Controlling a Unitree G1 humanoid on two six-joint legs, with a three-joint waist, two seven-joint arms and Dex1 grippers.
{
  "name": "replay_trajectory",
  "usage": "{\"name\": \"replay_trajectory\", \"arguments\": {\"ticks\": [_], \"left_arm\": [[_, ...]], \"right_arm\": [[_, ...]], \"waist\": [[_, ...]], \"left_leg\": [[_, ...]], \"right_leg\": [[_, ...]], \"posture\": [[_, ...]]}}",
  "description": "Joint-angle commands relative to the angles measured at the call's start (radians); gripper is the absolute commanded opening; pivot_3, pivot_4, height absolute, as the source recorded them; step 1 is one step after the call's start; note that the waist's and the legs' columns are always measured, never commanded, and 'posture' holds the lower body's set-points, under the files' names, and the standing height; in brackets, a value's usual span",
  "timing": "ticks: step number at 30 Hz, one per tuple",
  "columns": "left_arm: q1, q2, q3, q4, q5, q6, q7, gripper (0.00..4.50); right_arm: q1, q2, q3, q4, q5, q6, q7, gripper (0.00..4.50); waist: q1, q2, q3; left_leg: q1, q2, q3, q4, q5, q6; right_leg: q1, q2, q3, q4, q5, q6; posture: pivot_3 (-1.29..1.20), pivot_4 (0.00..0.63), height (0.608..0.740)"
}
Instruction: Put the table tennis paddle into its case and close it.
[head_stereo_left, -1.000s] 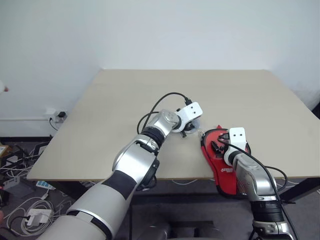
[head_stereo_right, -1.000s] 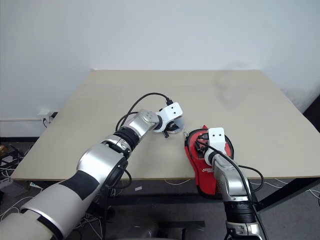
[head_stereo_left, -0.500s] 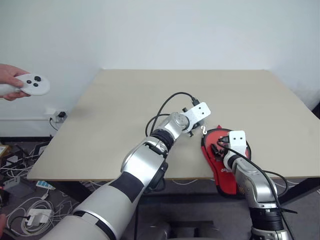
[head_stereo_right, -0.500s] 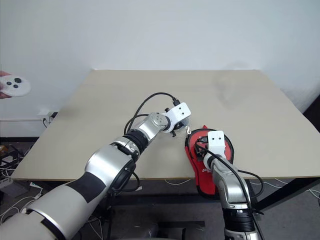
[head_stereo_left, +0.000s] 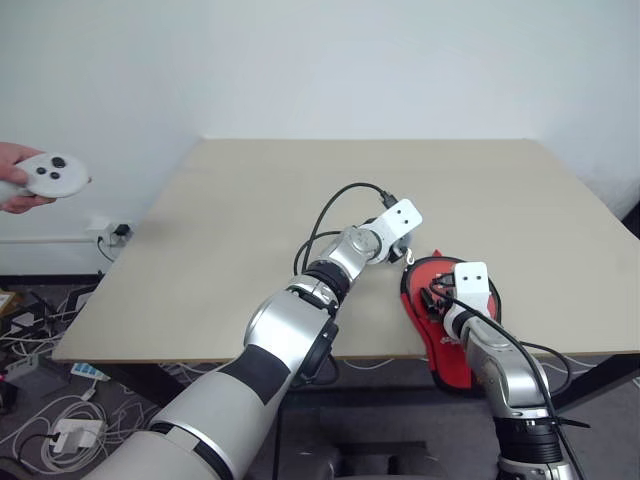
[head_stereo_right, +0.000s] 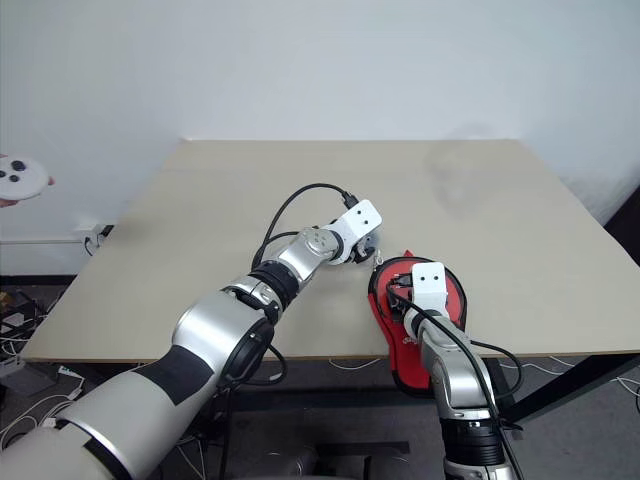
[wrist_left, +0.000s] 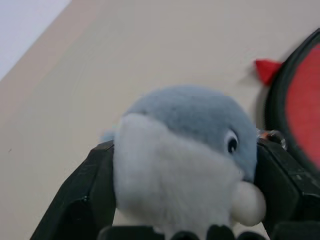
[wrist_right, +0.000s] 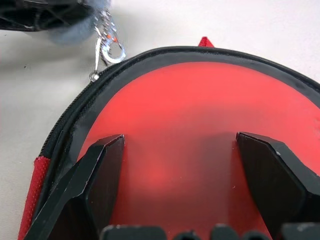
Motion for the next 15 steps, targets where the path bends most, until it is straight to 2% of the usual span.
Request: {"name": "replay_trajectory", "arguments": {"ticks": [1, 10, 15], "left_arm": [[-0.013, 0.024, 0.015, -0.044, -0.011, -0.071, -0.048, 3.5], [0.056, 0.105, 0.011, -0.065, -0.038, -0.198, -0.397, 3.5], [0.075, 0.139, 0.063, -0.074, -0.101, -0.198, -0.476, 3.5]], "right_arm": [[0.016, 0.007, 0.016, 0.051, 0.003, -0.009, 0.017, 3.88], [-0.023, 0.004, -0.015, 0.092, 0.013, -0.065, 0.036, 3.88], [-0.05, -0.003, -0.014, 0.134, 0.004, -0.083, 0.05, 3.88]], "waist": [[-0.006, 0.0, 0.0], [-0.01, 0.0, 0.0], [-0.011, 0.0, 0.0]], "left_leg": [[0.0, 0.0, 0.0, 0.0, 0.0, 0.0], [0.0, 0.0, 0.0, 0.0, 0.0, 0.0], [0.0, 0.0, 0.0, 0.002, 0.0, 0.0]], "right_leg": [[0.0, 0.0, 0.0, 0.0, 0.0, 0.0], [0.0, 0.0, 0.0, 0.0, 0.0, 0.0], [0.0, 0.0, 0.0, 0.0, 0.0, 0.0]], "posture": [[0.0, 0.0, 0.716], [0.0, 0.0, 0.716], [0.0, 0.0, 0.716]]}}
